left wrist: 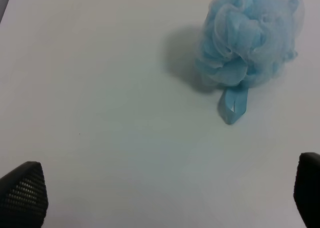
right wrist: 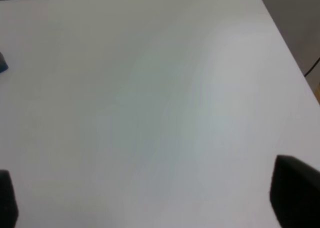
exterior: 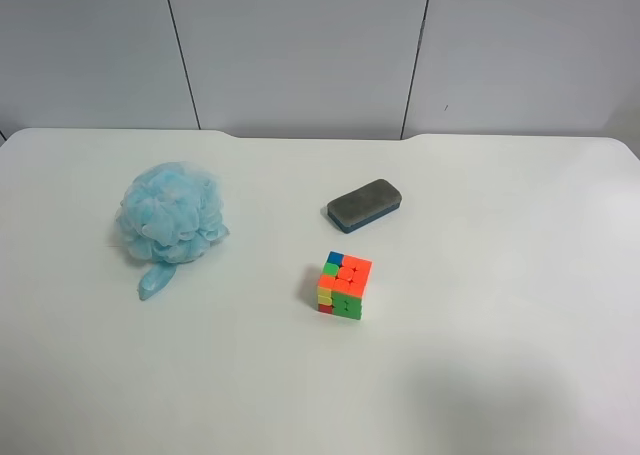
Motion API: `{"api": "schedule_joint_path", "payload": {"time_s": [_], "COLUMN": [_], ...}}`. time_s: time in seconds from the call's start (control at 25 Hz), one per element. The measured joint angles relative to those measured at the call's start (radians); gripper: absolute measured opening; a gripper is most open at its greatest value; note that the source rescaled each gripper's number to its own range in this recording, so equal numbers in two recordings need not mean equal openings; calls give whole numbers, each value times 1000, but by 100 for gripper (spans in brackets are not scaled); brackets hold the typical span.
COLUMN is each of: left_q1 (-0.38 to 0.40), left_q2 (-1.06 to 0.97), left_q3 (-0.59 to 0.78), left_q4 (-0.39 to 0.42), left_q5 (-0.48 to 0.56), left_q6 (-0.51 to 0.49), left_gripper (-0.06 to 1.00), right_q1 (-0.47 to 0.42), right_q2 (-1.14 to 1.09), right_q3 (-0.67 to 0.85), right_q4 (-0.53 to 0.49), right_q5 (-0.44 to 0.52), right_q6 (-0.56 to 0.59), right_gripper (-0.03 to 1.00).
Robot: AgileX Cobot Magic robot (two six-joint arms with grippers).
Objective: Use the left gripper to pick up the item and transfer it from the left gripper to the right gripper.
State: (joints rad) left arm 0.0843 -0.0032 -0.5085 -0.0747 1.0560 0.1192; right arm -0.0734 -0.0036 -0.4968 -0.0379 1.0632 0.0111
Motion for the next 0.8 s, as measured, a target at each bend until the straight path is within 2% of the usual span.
{"api": "schedule_joint_path", "payload": {"time_s": [0.8], "left_q1": [0], "left_q2": [0], "left_q3": [0], "left_q4": [0], "left_q5": [0], "left_q6": [0], "left_gripper": [100], "right_q1": [0], "right_q2": [0], "right_q3": [0], "right_q4": [0], "right_q5": [0], "right_q6": [0], "right_gripper": [100]}}
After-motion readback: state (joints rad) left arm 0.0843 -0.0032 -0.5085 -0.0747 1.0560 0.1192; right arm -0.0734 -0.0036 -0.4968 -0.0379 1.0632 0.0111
